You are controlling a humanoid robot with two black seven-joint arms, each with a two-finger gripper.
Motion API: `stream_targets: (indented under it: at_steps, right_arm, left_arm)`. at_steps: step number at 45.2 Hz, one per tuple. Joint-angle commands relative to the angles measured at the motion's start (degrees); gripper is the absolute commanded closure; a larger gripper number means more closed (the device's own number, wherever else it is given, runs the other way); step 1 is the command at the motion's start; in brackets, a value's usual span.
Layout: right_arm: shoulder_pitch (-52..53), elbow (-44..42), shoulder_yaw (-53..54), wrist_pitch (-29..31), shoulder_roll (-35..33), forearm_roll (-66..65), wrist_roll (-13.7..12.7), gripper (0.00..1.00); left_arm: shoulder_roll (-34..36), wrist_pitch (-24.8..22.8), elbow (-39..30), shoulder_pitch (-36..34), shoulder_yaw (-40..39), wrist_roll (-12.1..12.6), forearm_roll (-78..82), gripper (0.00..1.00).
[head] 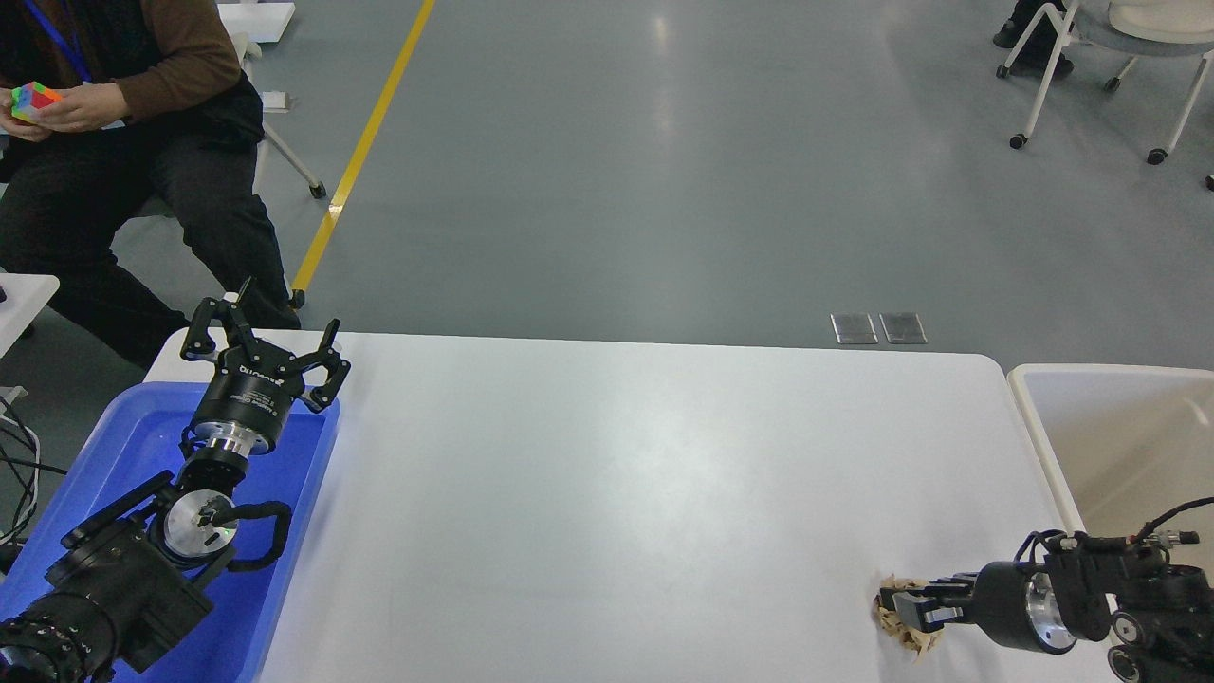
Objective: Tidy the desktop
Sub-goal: 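Lift the paper with the right gripper and drop it into the white bin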
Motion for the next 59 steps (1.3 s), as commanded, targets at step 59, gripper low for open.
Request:
stream_targets:
  at_steps: [59]
  right_arm:
    - [30.21, 3.87, -0.41, 16.90, -34.48, 21.62, 6.74, 1.00]
  left_arm:
    - [0.00, -0.17, 0.00, -0.01, 0.00, 0.06, 0.09, 0.00]
